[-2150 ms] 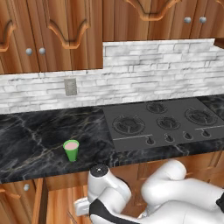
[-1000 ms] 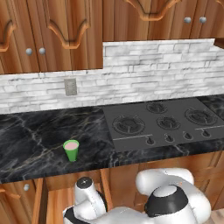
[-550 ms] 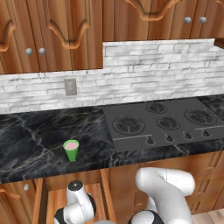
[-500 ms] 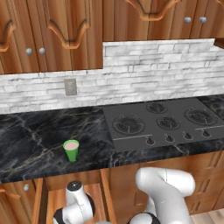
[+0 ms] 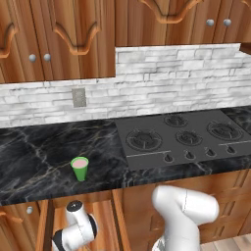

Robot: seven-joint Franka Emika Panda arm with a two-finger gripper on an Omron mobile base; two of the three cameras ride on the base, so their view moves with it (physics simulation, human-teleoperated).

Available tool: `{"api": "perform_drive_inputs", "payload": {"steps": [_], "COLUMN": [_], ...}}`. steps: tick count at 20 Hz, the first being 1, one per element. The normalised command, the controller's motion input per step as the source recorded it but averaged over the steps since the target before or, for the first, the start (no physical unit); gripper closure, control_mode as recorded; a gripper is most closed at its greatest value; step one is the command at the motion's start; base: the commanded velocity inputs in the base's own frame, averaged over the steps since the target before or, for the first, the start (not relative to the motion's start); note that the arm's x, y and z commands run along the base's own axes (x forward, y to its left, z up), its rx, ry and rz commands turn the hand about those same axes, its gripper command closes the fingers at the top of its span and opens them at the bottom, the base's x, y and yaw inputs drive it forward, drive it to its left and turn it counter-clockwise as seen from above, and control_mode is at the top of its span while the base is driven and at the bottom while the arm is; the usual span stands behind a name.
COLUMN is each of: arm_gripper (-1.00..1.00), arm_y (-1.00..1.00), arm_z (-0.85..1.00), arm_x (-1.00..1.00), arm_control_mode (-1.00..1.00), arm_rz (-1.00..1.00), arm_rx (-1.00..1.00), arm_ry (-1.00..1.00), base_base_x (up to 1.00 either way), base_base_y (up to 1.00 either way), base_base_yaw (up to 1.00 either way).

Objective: Pick up the straw from the left drawer and put it inside the smoothie cup.

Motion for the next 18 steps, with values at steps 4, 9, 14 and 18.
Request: {"api": "perform_drive_inputs", "payload": {"steps": [4,9,14,18], "arm_gripper": [1.0,1.0,1.0,1.0], "arm_y": [0.25,0.15,0.3,0.33], "arm_z": [-0.5,-0.33,-0.04,0.25], "arm_x": [-0.12,-0.53,-0.42,-0.03], "arm_control_mode": [-1.0,-1.0,-1.0,-1.0], "arm_rz": [0.0,0.0,-0.01,-0.09], "arm_rx": [-0.01,0.0,0.0,0.0], "arm_ry": [0.0,0.0,0.0,-0.01], "base_base_x": [0.0,0.0,0.0,0.0], "base_base_y": [0.0,0.0,0.0,0.0], "base_base_yaw": [0.0,0.0,0.0,0.0]}}
